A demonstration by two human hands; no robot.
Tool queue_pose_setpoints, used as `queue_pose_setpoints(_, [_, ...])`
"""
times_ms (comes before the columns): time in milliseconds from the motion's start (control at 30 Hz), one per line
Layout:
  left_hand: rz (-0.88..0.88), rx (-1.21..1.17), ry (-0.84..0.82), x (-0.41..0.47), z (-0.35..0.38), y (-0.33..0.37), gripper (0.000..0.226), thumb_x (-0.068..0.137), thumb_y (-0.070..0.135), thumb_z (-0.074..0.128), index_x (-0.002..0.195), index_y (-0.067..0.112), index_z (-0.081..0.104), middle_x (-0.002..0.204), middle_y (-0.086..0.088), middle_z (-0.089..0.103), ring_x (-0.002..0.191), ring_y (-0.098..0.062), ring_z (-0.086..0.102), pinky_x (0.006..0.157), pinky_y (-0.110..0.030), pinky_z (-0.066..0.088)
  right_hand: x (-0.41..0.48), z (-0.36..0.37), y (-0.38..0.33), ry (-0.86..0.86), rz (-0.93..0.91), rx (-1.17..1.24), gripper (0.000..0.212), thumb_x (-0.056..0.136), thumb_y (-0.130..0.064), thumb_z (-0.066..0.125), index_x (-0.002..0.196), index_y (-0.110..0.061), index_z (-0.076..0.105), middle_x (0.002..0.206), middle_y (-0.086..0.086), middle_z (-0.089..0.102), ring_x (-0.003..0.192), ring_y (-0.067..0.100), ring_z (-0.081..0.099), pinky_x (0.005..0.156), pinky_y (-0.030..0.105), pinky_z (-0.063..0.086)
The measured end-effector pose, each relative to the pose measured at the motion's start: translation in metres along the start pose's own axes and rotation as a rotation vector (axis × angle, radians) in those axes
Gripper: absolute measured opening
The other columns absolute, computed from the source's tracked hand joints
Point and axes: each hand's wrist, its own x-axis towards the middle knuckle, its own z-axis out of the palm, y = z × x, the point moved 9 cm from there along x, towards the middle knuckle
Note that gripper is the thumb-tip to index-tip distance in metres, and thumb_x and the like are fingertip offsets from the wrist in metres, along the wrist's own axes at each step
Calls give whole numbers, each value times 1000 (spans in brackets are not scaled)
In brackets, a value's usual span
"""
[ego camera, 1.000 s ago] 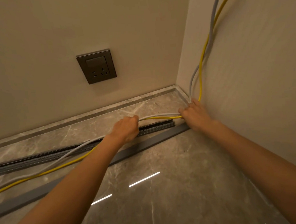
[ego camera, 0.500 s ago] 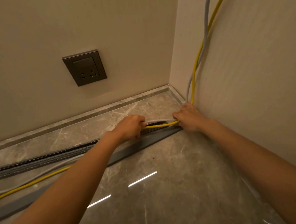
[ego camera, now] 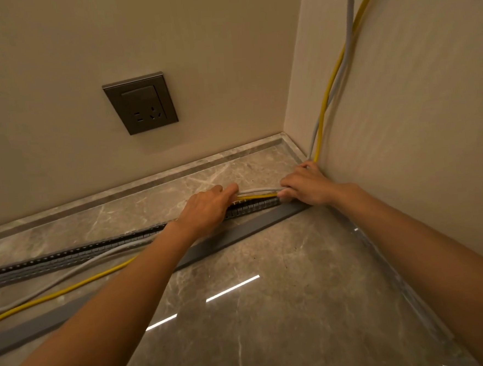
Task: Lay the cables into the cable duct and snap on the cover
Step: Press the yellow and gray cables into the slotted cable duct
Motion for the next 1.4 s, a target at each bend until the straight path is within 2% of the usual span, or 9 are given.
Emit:
queue_pose_setpoints(100, [11,18,36,-1,1,4,20,99,28,33,104,13,45,98,-14,60,85,-28,51,63,-36,38,0,2,3,52,3,-6,23,91,-40,46,75,-24,44,96,7,65,102,24,49,94,34,18])
queue_pose_setpoints(233, [-11,-69,43,1,1,9,19,95,21,44,102,6,54,106,-15,55,92,-29,49,75,-39,42,0,2,7,86,3,73,13,86,-36,55,83,-24,54,96,7,66,103,23,49,89,28,14])
queue_pose_setpoints(367, [-115,-224,69,1,-1,2,16,90,18,54,94,3,56,102,-17,60,93,-30,51,78,-38,41,2,1,11,98,9,138,20,84,-34,60,91,-16,60,96,8,66,102,22,51,89,25,15])
queue_pose_setpoints(567, [-196,-370,124,-2,-3,-3,10,87,11,58,93,5,55,105,-14,56,83,-19,46,72,-31,39,3,4,10,21,14,183,16,87,-36,55,76,-24,57,73,-4,52,99,21,51,88,24,15])
queue_pose_setpoints(700, [-150,-398,129,-5,-4,2,20,88,12,57,107,8,49,108,-14,60,93,-26,53,76,-34,43,4,12,14,-80,37,200,24,91,-37,48,87,-22,66,90,0,66,104,15,49,98,27,10])
queue_pose_setpoints(800, [-53,-368,167,-10,-8,10,17,89,14,56,103,5,55,102,-18,60,90,-30,55,75,-35,44,5,18,14,-156,40,200,21,93,-36,44,79,-35,58,80,-11,58,97,6,44,106,36,12])
queue_pose_setpoints(867, [-56,-369,194,-11,-10,9,14,91,11,53,98,2,60,99,-20,60,88,-32,55,72,-33,43,7,21,14,-161,59,212,19,93,-34,44,79,-34,57,71,-17,53,94,4,43,107,36,11])
queue_pose_setpoints(1100, [-28,-208,212,-5,-15,19,13,86,-3,53,90,-4,65,99,-23,60,87,-36,55,71,-44,49,8,20,14,-136,126,302,15,92,-28,47,79,-28,53,73,-10,55,92,6,44,108,37,10])
queue_pose_setpoints(1400, [79,7,133,-3,-16,32,13,78,-1,62,90,3,63,97,-16,61,78,-32,56,65,-37,44,9,17,11,-179,158,249,22,92,-30,48,73,-24,58,78,-3,56,93,9,46,107,37,12])
